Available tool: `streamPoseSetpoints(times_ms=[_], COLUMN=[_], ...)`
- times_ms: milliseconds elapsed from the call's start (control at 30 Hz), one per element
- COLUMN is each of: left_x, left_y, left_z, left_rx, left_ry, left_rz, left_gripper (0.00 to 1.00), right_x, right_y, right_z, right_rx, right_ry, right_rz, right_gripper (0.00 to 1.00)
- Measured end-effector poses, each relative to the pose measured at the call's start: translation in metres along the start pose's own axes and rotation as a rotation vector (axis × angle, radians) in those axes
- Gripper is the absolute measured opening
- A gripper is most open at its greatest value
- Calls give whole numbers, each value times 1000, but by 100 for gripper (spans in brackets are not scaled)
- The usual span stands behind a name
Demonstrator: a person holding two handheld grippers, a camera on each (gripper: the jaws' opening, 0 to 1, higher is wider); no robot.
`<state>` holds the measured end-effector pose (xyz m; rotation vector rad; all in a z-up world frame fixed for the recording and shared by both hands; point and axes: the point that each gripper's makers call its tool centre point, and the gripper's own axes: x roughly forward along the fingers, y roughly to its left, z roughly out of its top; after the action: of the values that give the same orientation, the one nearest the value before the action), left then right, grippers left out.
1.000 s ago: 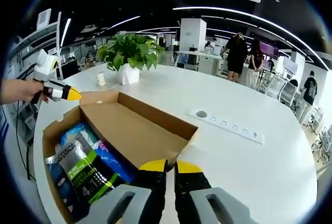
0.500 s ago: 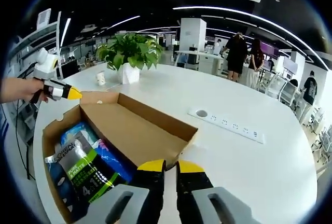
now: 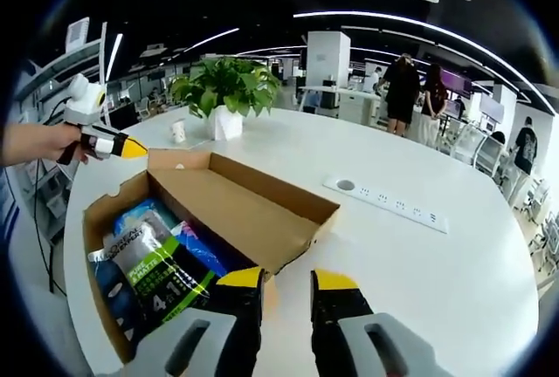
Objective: Operate the shoe box by opening the lid, removing the specified soft item, and placing it in the target area until the item is outside and the box remains undamaged.
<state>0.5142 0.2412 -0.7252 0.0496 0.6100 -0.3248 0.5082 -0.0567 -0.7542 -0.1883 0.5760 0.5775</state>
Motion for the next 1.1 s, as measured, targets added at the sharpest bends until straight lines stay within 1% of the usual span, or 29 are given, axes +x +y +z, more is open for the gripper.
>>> streamPoseSetpoints(times_ms=[167,400,533,633,833,933,1100], left_x=[-8,-18,-22,-24,-27,-28,-28], left_y=[-4,-16,-24,-28,-39,-48,-65], left_z=[4,5,2,1,-2,-6,-16], left_rx=[15,33,38,29,22,23,24], left_ry=[-12,-24,-19,-23,-19,-14,8], left_rz=[5,-3,-10,-16,-36,-55,-90], left_gripper=[11,12,12,13,14,14,14], right_x=[-8,-21,-26,-32,-42,-45,-51], right_y=[5,12,17,22,31,35,42], right_z=[-1,-3,-7,-7,-8,-11,-16], right_rx=[-7,-4,-27,-34,-42,-38,-34], right_ry=[-8,-24,-21,-29,-35,-37,-36], right_rz=[10,22,36,50,80,92,109], right_gripper=[26,30,34,35,41,41,44])
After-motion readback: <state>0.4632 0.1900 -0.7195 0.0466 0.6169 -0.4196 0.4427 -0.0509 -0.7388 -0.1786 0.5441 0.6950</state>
